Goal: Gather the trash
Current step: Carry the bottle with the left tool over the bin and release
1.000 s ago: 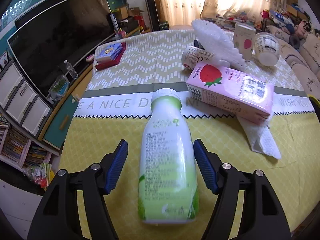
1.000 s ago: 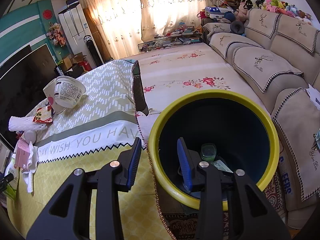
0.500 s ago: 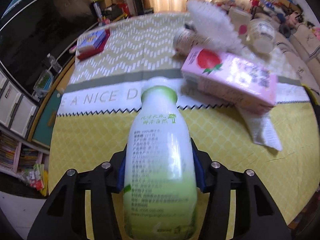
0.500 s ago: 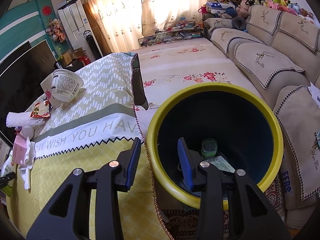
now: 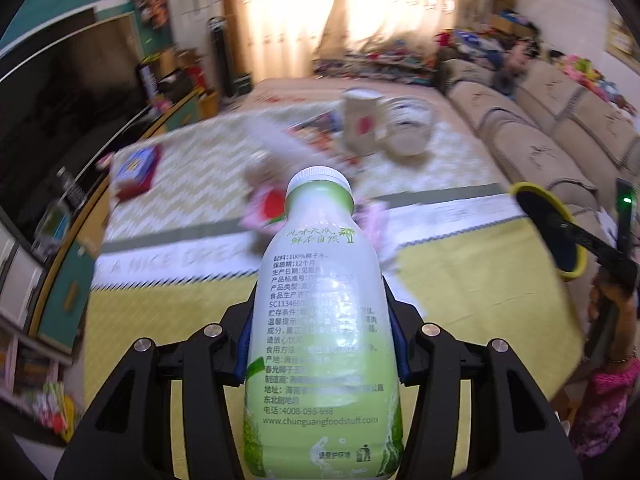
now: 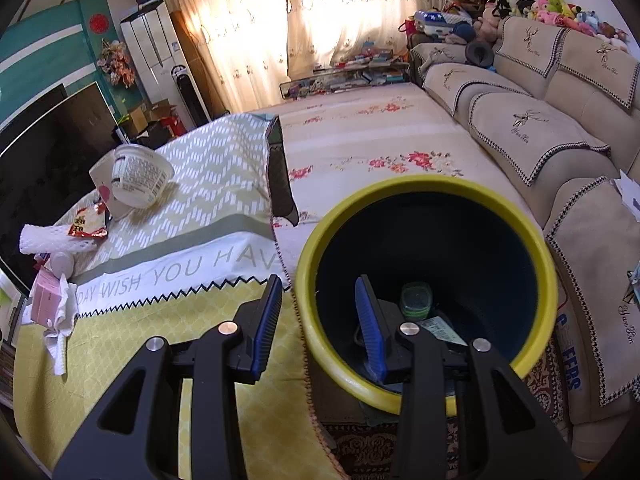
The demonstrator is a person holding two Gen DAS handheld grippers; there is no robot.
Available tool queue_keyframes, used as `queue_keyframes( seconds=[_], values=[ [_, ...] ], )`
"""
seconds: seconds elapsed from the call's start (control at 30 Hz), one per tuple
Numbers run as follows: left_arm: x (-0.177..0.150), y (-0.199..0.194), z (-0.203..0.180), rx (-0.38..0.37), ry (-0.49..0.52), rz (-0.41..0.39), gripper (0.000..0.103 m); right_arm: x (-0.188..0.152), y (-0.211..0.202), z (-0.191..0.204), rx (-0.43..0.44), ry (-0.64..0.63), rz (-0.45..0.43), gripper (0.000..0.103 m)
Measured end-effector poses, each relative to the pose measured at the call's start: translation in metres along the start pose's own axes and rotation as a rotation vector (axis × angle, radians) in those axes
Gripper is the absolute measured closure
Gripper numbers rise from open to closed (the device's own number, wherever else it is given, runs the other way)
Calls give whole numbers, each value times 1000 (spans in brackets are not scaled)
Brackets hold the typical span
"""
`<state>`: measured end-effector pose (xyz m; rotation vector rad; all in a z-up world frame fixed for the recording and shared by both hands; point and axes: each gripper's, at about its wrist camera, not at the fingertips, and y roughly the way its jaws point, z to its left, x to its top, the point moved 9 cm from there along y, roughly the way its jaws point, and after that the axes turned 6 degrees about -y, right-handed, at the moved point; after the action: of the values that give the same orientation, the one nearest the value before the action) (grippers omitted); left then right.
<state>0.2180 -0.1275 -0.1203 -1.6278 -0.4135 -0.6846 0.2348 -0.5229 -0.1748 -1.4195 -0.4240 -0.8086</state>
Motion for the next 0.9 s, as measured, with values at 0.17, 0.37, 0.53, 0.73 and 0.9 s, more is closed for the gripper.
queue_keyframes(
  seconds=[0.17,0.37,0.53,0.73,0.9],
  values=[
    [18,2,-65,-103,101,-31,51,2,-23,-25,-35,18,-39,66],
    [39,22,-167,-249,216,-36,51,4,-60,-75,-116,58,-93,66],
    [52,46,-259,-351,320,-26,51,-3,-84,-121,-185,113,-119,66],
    [57,77,-350,-426,403,8,51,-13,-92,-162,-233,165,-116,66],
    [52,112,-399,-457,430,64,51,-17,-88,-177,-240,186,-109,66]
  ],
)
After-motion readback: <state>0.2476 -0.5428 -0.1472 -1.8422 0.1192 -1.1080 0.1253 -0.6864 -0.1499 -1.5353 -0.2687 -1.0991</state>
